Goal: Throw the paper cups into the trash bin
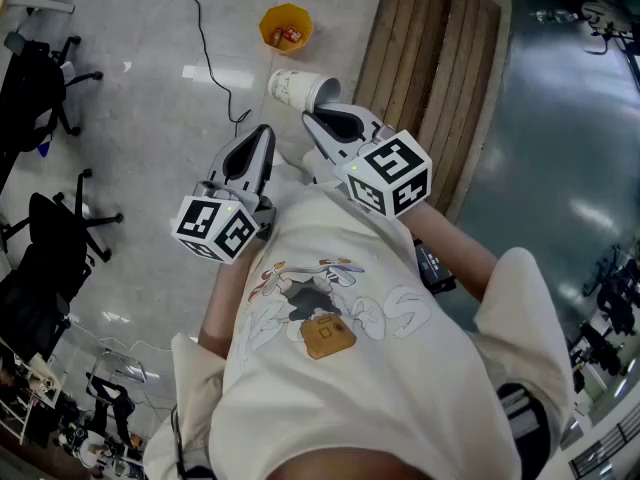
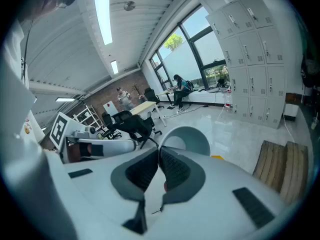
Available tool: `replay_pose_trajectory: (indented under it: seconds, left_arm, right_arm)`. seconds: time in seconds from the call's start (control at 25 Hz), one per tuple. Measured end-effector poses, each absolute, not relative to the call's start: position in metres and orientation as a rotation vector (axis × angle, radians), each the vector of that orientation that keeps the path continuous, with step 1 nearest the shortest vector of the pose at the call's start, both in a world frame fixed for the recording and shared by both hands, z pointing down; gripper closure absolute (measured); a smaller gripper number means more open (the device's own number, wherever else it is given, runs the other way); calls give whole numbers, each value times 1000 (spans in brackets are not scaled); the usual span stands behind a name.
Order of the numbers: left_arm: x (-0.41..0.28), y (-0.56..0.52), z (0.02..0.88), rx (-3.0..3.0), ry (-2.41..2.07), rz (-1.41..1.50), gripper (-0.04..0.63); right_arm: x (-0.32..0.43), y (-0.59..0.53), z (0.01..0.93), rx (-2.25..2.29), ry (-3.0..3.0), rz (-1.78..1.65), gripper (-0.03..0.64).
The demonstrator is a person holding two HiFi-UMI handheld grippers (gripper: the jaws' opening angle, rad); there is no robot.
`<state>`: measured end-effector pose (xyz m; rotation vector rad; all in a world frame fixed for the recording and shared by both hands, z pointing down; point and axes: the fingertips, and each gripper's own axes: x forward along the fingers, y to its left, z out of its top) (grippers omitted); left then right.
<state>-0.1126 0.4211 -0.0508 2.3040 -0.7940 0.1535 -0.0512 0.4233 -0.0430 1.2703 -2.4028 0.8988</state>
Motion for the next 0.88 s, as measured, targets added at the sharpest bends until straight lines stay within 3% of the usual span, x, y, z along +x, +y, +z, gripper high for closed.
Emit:
replay_pose_trajectory:
  seconds: [0.4, 0.88]
  left_arm:
    - [-112, 431, -62, 2326, -839, 177, 589]
    - [-42, 432, -65, 2329, -802, 200, 589]
  right_arm:
    - [-59, 457, -50, 1267, -2430, 913, 591]
    - [21, 454, -65, 1355, -2515, 1036, 591]
